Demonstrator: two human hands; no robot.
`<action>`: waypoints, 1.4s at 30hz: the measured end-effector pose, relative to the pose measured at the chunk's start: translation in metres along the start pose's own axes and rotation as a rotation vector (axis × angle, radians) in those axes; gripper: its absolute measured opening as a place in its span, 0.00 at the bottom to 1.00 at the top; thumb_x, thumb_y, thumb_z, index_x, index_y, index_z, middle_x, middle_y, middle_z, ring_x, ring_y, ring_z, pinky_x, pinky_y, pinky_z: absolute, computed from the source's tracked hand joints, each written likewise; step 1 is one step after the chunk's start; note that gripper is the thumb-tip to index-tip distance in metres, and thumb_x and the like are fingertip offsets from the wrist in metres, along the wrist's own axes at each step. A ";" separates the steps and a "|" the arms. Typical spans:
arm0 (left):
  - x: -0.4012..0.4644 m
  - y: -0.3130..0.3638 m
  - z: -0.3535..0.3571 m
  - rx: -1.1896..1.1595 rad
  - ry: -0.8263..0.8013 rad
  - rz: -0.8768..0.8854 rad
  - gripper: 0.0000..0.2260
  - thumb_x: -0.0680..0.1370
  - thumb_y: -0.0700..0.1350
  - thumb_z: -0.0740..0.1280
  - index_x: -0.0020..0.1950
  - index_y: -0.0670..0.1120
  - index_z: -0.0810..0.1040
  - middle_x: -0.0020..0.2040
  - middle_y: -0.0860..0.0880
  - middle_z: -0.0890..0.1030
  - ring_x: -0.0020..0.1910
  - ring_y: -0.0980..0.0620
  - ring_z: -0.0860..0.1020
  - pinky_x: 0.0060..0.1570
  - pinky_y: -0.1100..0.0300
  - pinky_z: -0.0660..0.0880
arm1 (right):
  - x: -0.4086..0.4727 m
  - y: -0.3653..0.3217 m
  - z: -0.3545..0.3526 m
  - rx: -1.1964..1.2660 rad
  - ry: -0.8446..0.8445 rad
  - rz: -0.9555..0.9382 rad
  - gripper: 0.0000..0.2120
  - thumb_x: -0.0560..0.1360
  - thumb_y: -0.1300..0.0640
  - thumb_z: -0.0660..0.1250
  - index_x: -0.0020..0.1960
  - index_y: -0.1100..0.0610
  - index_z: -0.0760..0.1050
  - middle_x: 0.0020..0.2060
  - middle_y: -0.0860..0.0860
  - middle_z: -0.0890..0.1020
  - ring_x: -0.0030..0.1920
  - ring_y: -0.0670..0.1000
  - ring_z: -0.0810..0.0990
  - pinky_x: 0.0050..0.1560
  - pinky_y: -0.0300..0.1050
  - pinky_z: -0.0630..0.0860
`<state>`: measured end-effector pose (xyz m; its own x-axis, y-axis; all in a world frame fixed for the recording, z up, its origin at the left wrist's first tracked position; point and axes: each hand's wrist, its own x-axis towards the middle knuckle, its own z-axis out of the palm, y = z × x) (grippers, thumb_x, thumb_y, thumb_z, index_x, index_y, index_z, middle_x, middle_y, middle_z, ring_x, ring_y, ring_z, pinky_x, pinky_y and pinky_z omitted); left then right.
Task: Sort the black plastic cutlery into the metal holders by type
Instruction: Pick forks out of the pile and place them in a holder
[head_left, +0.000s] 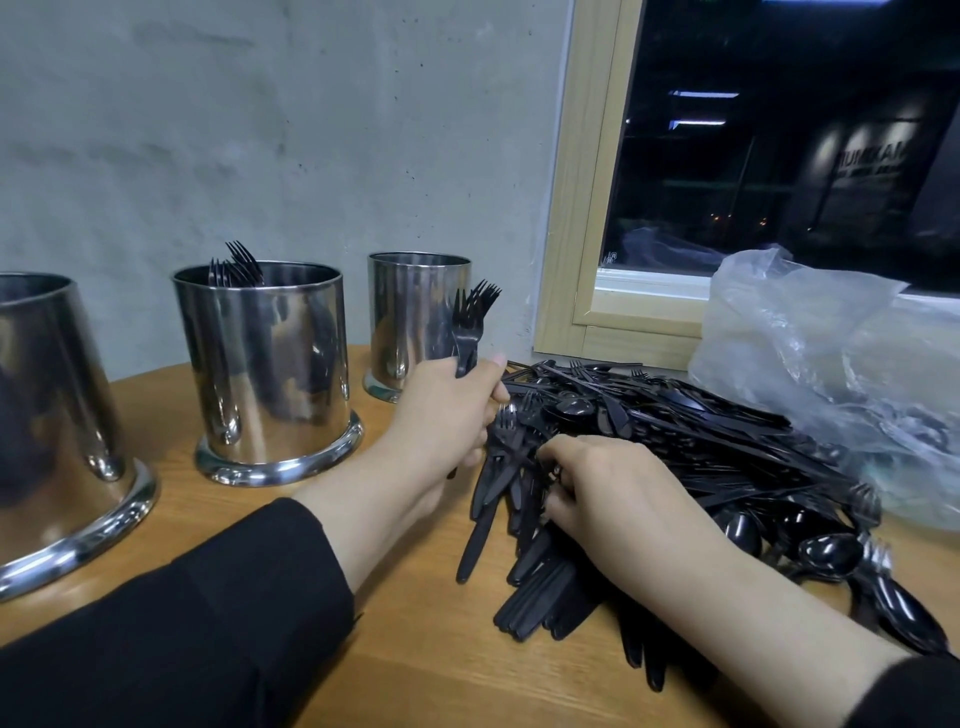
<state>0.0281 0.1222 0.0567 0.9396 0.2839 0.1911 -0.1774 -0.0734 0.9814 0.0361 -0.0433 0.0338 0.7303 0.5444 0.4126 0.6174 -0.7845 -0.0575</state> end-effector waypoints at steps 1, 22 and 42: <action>0.000 0.000 0.000 -0.011 -0.001 -0.006 0.13 0.84 0.50 0.63 0.45 0.43 0.76 0.26 0.52 0.66 0.23 0.55 0.60 0.25 0.61 0.58 | 0.001 0.002 0.000 0.019 0.015 0.018 0.08 0.77 0.54 0.62 0.53 0.51 0.77 0.43 0.46 0.77 0.46 0.51 0.78 0.48 0.47 0.74; 0.005 -0.002 0.003 -0.106 0.110 -0.066 0.13 0.82 0.45 0.64 0.38 0.44 0.75 0.39 0.47 0.78 0.31 0.49 0.72 0.28 0.59 0.68 | 0.004 0.019 -0.001 -0.132 0.122 -0.009 0.16 0.82 0.43 0.54 0.56 0.45 0.79 0.51 0.44 0.76 0.52 0.52 0.71 0.50 0.50 0.68; 0.001 -0.008 0.007 -0.141 -0.023 -0.108 0.20 0.81 0.56 0.70 0.48 0.38 0.83 0.28 0.53 0.67 0.26 0.55 0.64 0.26 0.62 0.62 | 0.007 0.018 -0.003 0.170 0.430 -0.077 0.07 0.74 0.66 0.72 0.49 0.57 0.81 0.41 0.50 0.77 0.41 0.54 0.77 0.41 0.49 0.74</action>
<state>0.0329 0.1166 0.0486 0.9618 0.2603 0.0851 -0.1124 0.0918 0.9894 0.0512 -0.0549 0.0384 0.5156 0.3986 0.7585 0.7300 -0.6678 -0.1453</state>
